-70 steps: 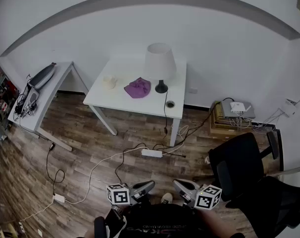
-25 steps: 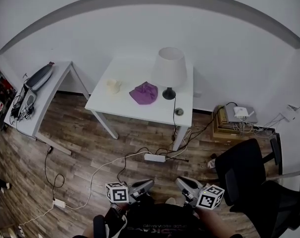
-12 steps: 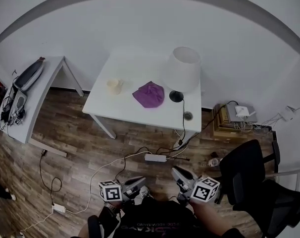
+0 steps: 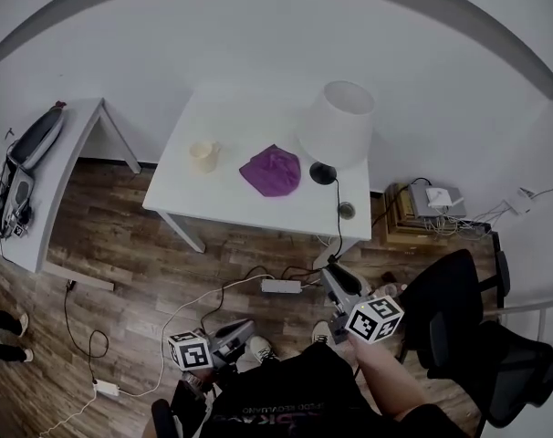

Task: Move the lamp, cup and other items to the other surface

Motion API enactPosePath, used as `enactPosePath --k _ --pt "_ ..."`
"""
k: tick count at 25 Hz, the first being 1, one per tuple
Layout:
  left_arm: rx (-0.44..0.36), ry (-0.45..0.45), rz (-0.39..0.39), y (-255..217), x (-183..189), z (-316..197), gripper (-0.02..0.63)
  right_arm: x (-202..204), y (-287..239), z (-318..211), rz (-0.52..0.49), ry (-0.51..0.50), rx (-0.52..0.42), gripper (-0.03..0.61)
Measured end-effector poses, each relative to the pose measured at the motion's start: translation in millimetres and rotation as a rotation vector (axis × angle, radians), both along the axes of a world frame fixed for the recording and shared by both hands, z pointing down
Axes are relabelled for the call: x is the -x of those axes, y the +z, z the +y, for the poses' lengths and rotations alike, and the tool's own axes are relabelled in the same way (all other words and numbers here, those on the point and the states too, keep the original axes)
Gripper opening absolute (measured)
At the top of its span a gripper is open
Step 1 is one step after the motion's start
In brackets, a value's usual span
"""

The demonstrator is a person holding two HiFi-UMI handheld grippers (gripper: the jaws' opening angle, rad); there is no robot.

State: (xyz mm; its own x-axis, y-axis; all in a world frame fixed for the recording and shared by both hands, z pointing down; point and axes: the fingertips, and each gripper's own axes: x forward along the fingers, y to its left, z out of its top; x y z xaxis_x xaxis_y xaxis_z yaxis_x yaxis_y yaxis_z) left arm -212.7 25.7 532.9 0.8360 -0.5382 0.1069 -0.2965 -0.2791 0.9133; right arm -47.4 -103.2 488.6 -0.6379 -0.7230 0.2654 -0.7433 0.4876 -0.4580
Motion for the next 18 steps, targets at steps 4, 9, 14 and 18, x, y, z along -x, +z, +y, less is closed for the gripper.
enactPosePath --k 4,9,14,18 --pt "0.000 -0.020 0.002 -2 3 -10 -0.008 -27 13 -47 0.233 0.025 -0.113 0.115" --pt "0.007 -0.095 -0.028 -7 8 -24 -0.008 -46 32 -109 0.375 0.018 -0.164 0.133" --pt "0.011 -0.219 -0.049 -10 8 -42 -0.008 -58 54 -177 0.470 -0.013 -0.184 0.144" --pt "0.035 -0.305 -0.059 -7 -1 -55 -0.008 -60 84 -227 0.505 -0.060 -0.152 0.169"
